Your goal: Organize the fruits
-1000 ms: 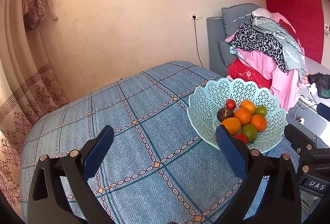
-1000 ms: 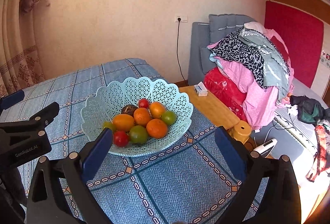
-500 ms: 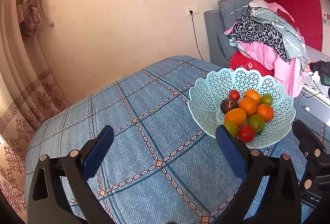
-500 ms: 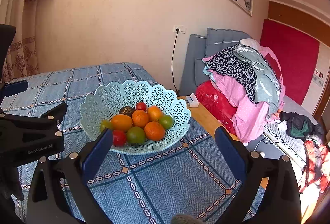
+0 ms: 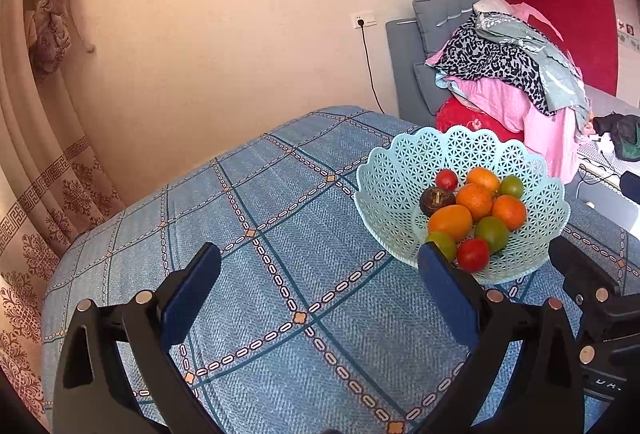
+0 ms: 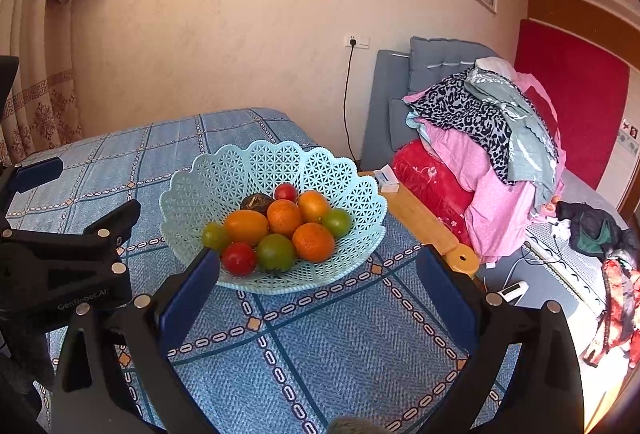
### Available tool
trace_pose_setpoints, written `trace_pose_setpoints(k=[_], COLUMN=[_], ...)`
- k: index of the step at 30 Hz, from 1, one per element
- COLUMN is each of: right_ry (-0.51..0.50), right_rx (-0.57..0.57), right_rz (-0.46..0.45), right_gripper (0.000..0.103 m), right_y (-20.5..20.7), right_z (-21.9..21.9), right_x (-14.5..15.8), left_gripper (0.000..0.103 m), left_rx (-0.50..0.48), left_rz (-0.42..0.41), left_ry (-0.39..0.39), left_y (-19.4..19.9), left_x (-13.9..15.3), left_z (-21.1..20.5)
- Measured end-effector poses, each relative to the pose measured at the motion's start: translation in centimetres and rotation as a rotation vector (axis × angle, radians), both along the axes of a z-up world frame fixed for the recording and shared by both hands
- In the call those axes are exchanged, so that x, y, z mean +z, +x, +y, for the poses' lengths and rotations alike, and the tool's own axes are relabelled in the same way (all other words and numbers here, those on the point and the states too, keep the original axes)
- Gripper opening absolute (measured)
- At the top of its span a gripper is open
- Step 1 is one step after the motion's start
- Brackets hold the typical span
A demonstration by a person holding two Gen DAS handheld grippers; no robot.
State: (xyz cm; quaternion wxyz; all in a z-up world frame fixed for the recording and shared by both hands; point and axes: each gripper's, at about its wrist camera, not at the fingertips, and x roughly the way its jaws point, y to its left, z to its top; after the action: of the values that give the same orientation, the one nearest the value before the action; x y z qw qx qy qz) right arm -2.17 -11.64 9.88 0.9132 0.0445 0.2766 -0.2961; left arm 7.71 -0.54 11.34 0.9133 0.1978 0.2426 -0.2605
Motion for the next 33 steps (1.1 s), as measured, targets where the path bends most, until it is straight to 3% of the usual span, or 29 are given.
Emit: trace_pose_setpoints(k=[33], right_ry=[0.075], right_rx=[-0.003], right_rz=[0.016], right_gripper=[0.098], right_y=[1.1], right_z=[-1.6], right_x=[-1.0], left_gripper=[0.100], left_rx=[0.004], left_rz=[0.001], left_ry=[0.009], left_y=[0.3], left_x=[-0.5], left_z=[0.0])
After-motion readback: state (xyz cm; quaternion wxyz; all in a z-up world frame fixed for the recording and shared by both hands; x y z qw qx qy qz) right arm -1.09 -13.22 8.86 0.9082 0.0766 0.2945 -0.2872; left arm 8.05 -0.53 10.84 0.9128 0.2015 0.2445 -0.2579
